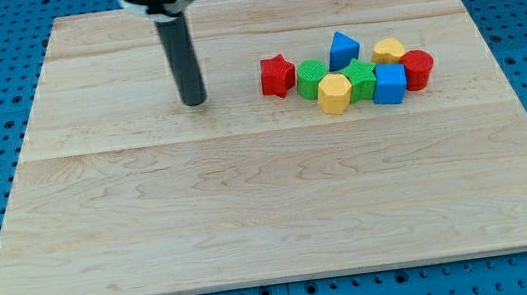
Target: Move the red star into the green circle
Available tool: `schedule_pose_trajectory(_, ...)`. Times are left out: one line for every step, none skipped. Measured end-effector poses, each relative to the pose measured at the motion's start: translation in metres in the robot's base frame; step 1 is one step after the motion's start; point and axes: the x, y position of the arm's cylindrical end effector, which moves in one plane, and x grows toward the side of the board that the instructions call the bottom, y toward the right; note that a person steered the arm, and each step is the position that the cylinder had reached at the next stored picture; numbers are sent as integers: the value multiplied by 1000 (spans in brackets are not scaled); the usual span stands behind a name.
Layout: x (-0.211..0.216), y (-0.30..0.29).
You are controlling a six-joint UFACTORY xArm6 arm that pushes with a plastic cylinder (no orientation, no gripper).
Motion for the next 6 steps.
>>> schedule_pose_trajectory(-2, 47)
schedule_pose_trajectory(-17, 57)
schedule_pose_trajectory(-19, 62)
schedule_pose_trajectory(-19, 87)
schedule_pose_trajectory(-19, 87)
schedule_pose_trajectory(-19, 87)
